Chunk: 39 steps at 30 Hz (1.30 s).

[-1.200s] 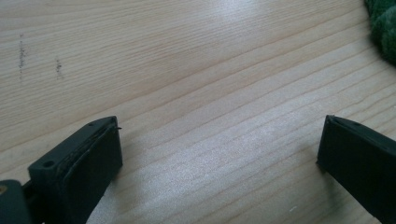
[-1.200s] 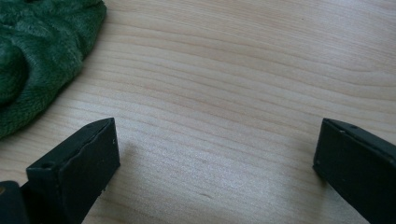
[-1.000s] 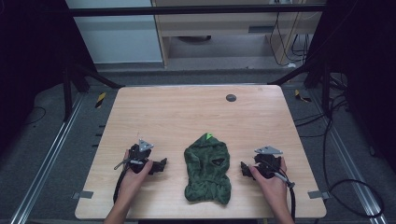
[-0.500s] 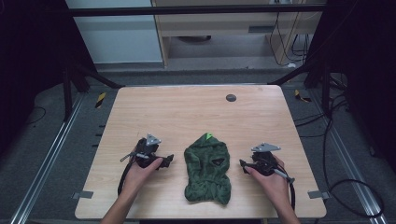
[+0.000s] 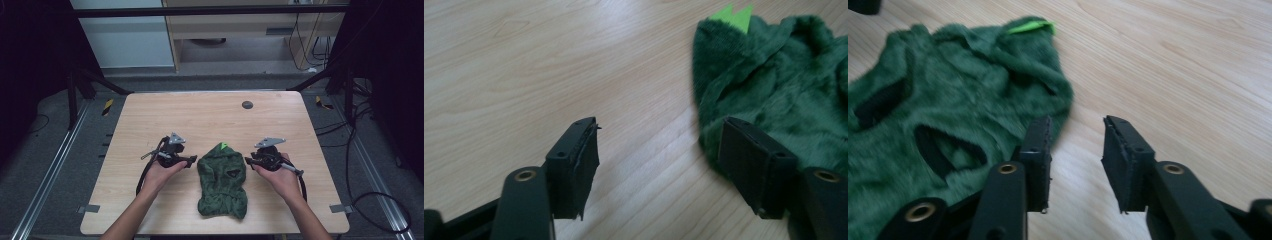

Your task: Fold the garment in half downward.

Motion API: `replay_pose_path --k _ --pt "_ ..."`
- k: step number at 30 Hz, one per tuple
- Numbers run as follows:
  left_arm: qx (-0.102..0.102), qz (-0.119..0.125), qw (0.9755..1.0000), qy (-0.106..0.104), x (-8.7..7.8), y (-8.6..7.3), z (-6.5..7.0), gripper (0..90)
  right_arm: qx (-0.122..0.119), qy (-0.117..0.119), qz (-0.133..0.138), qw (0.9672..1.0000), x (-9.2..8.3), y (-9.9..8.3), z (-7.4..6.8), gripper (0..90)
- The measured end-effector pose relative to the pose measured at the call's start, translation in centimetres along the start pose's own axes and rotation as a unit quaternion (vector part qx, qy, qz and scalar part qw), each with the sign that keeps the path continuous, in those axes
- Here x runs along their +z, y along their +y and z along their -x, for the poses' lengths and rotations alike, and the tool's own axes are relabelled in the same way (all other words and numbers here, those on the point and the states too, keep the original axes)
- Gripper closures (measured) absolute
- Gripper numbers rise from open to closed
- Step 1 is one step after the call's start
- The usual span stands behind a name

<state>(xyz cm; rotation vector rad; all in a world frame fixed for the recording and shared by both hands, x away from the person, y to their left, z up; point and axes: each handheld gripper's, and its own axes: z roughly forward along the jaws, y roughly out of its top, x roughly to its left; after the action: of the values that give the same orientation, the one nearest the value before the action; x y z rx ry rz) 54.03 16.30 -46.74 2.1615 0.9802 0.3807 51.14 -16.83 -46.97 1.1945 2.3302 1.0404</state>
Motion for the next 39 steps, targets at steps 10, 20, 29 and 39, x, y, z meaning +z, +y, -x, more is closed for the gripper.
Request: replay_pose_path --k 10,20,29,39 --pt "0.015 -0.016 0.9994 -0.026 2.3 1.7 1.1 46.4 0.001 0.010 -0.005 0.9999 2.1 1.3 -0.1 68.0" --pt "0.006 -0.026 0.9991 -0.033 3.2 1.1 0.9 44.4 0.008 0.018 -0.016 0.9997 3.7 1.2 -0.3 60.2" --pt "0.013 -0.036 0.9986 -0.036 3.6 1.0 1.2 47.7 0.005 0.023 -0.037 0.9990 4.7 1.1 -0.5 59.1" --pt "0.033 -0.041 0.9976 -0.045 4.3 0.8 2.0 68.0 -0.011 0.038 -0.040 0.9984 4.8 1.2 -0.9 77.9"
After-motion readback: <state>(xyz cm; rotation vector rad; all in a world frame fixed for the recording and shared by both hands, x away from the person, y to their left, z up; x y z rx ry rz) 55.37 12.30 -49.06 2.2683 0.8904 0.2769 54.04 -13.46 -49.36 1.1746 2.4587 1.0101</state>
